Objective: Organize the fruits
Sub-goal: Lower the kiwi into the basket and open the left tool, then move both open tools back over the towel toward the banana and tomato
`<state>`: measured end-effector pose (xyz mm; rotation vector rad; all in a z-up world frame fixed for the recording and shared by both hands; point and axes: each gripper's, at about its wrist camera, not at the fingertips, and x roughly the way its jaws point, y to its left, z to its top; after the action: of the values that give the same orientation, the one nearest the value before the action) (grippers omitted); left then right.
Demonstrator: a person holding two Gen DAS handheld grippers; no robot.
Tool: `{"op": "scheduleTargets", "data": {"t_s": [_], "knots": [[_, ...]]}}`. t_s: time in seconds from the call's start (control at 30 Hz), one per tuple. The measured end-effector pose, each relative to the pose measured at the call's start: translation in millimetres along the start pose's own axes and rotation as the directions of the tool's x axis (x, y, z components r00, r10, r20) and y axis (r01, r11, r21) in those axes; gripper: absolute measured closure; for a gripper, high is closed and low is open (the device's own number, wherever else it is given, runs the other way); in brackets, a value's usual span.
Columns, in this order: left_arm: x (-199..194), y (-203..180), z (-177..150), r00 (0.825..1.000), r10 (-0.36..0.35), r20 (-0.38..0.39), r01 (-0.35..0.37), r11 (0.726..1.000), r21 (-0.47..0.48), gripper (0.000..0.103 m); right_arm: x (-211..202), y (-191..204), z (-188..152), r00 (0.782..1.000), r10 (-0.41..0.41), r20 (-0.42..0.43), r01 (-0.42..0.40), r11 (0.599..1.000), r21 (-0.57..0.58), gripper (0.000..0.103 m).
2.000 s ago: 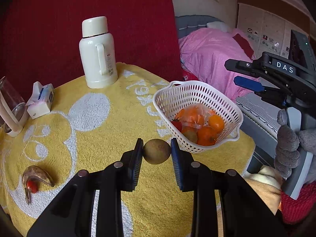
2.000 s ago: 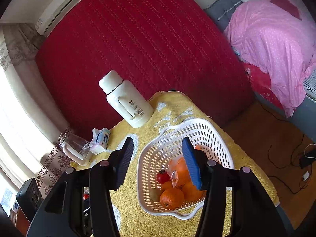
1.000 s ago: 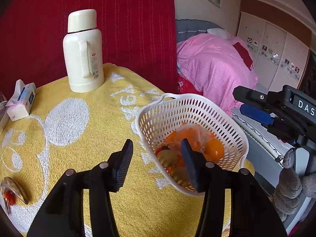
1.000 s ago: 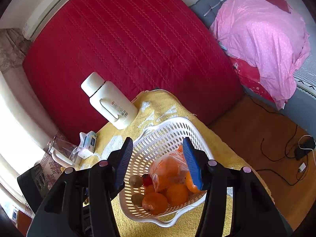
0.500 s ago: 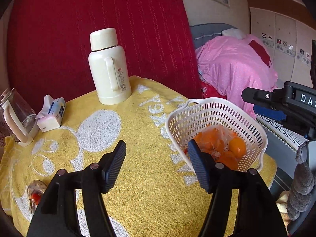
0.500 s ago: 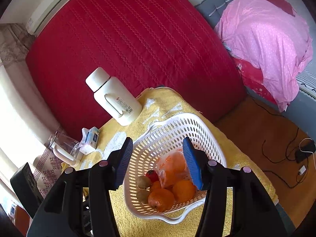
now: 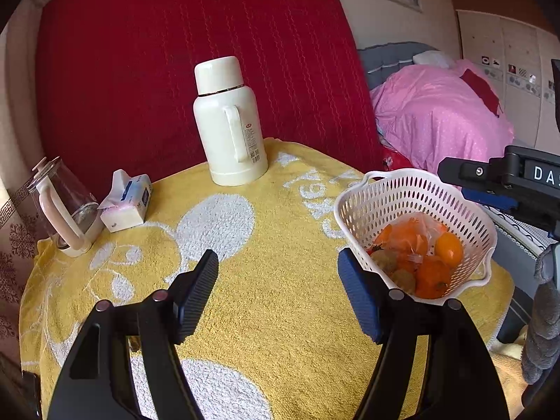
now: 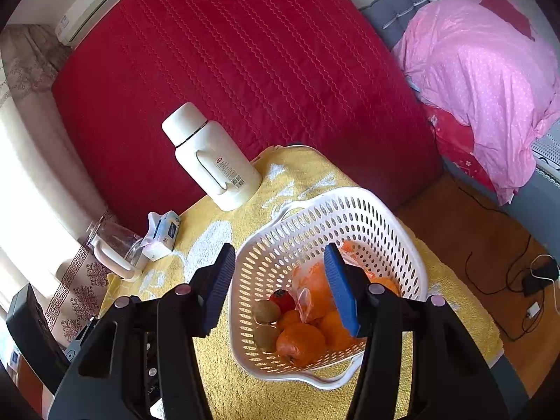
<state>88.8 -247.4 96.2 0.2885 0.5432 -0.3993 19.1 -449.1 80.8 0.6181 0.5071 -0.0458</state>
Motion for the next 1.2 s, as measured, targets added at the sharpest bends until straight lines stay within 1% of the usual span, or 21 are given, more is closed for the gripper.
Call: {"op": "scheduleTargets", "data": {"t_s": [0.07, 0.27, 0.37, 0.6, 0.63, 0.7, 0.77, 0.83, 1.0, 1.2], "knots": [[-2, 2, -2, 1.000, 0.011, 0.004, -0.011, 1.000, 0.001, 0.032, 1, 2, -1, 1.000, 0.001, -0.003, -0.001, 1.000, -0.006, 0.043], [-9, 6, -5, 0.999, 0.031, 0.017, -0.031, 1.000, -0.001, 0.032, 4, 9, -7, 1.000, 0.002, -0.008, -0.002, 1.000, -0.031, 0.042], [-13, 9, -7, 0.999, 0.037, 0.026, -0.037, 0.999, -0.006, 0.019, 6, 12, -9, 1.000, 0.001, -0.011, -0.002, 0.999, -0.041, 0.042], [-14, 12, -10, 0.999, 0.042, 0.020, -0.041, 0.999, -0.009, 0.019, 8, 12, -11, 1.000, 0.000, -0.013, -0.001, 0.999, -0.038, 0.037], [-13, 12, -10, 0.999, 0.041, 0.018, -0.040, 0.999, -0.009, 0.019, 9, 12, -11, 1.000, 0.001, -0.012, -0.002, 0.999, -0.037, 0.035], [-12, 12, -12, 0.999, 0.040, 0.014, -0.040, 0.999, -0.007, 0.014, 8, 12, -12, 1.000, 0.005, -0.005, -0.005, 0.999, -0.032, 0.029], [-12, 13, -13, 0.999, 0.040, 0.010, -0.040, 0.999, -0.004, 0.014, 8, 11, -12, 1.000, 0.012, 0.003, -0.011, 1.000, -0.021, 0.019], [-11, 13, -15, 0.999, 0.039, 0.004, -0.039, 0.999, -0.002, 0.014, 8, 10, -12, 1.000, 0.023, 0.004, -0.023, 1.000, -0.014, 0.017], [-10, 23, -22, 0.999, 0.049, -0.009, -0.049, 0.998, -0.024, 0.014, 7, 11, -13, 0.999, 0.048, 0.002, -0.048, 0.999, -0.009, 0.016], [-9, 49, -32, 0.996, 0.085, -0.037, -0.088, 0.994, -0.071, 0.014, 10, 23, -18, 0.998, 0.067, -0.017, -0.068, 0.996, -0.055, 0.016]]}}
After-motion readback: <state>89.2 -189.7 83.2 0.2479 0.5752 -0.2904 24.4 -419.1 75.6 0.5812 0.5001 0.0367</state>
